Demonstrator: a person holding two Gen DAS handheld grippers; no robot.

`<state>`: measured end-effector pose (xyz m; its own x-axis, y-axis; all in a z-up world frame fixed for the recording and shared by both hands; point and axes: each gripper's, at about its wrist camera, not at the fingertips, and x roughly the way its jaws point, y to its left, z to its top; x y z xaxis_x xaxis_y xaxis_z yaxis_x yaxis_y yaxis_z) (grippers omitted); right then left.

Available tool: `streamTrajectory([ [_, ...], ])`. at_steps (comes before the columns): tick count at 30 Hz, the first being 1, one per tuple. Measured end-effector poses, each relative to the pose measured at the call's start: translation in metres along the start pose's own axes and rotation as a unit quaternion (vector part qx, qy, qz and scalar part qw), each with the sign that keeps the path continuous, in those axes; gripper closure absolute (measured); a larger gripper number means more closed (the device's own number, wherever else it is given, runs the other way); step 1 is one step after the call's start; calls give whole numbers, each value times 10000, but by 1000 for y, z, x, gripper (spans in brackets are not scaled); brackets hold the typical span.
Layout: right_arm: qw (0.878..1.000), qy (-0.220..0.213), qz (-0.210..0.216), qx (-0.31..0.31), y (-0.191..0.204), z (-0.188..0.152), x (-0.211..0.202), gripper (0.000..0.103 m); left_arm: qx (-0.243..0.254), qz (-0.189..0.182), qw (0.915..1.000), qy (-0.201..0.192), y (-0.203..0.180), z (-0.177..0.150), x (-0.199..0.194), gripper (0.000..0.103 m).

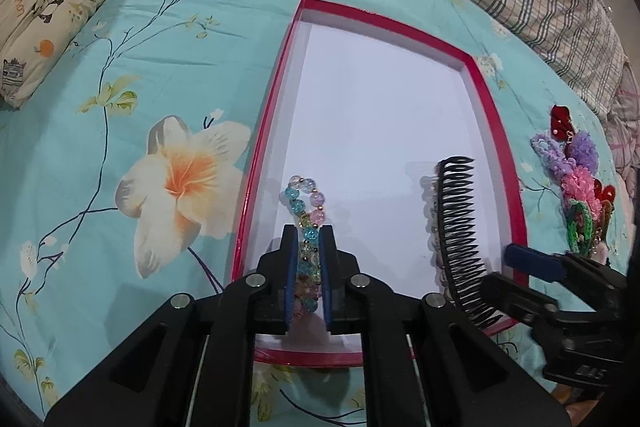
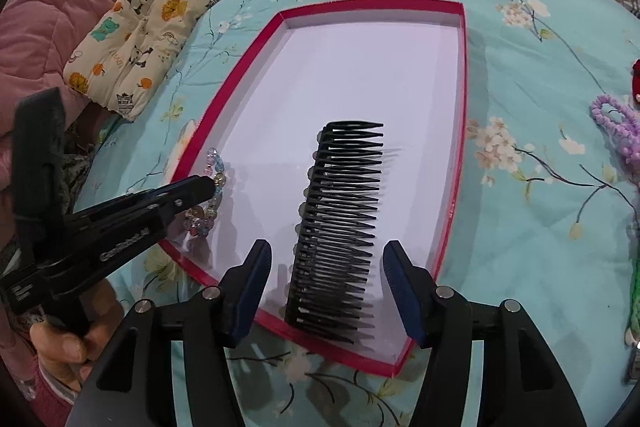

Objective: Organize jewelry
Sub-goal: 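Carry bracelet and comb into the white box and open both tools, then grasp the green braided band with the left tool while the right tool grasps the red flower clip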

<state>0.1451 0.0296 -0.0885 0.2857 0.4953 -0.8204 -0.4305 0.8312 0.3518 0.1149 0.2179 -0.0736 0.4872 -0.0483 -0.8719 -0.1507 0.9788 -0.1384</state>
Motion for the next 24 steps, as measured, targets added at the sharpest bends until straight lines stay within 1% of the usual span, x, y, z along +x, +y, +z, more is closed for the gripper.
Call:
streamTrajectory([
  [2,10000,-64,-10,7,-1,-1,-7,43,-3,37,10000,35,0,0,1,86],
  [3,9999,-109,-25,25,-2,-2,-12,43,-3,51,10000,36,0,-1,1,78],
  [5,9998,-190,-14,77,-5,-4,-21,43,17,20,10000,4,-1,-1,-1,73],
  [8,9993,-339,-59,136,-12,-8,-37,43,118,57,9999,-50,-8,-3,-8,61],
  [9,9990,-406,-102,163,-16,-10,-44,43,158,92,9998,-80,-11,-4,-10,53],
  [10,9988,-439,-129,196,-18,-12,-48,43,186,109,9997,-106,-13,-4,-12,50],
  [17,9938,-778,-505,617,-61,-30,-90,42,275,-109,9989,-353,-34,1,-37,46],
  [24,9839,-1002,-883,1188,-113,-56,-127,42,513,-343,9973,-401,-70,2,-46,46],
])
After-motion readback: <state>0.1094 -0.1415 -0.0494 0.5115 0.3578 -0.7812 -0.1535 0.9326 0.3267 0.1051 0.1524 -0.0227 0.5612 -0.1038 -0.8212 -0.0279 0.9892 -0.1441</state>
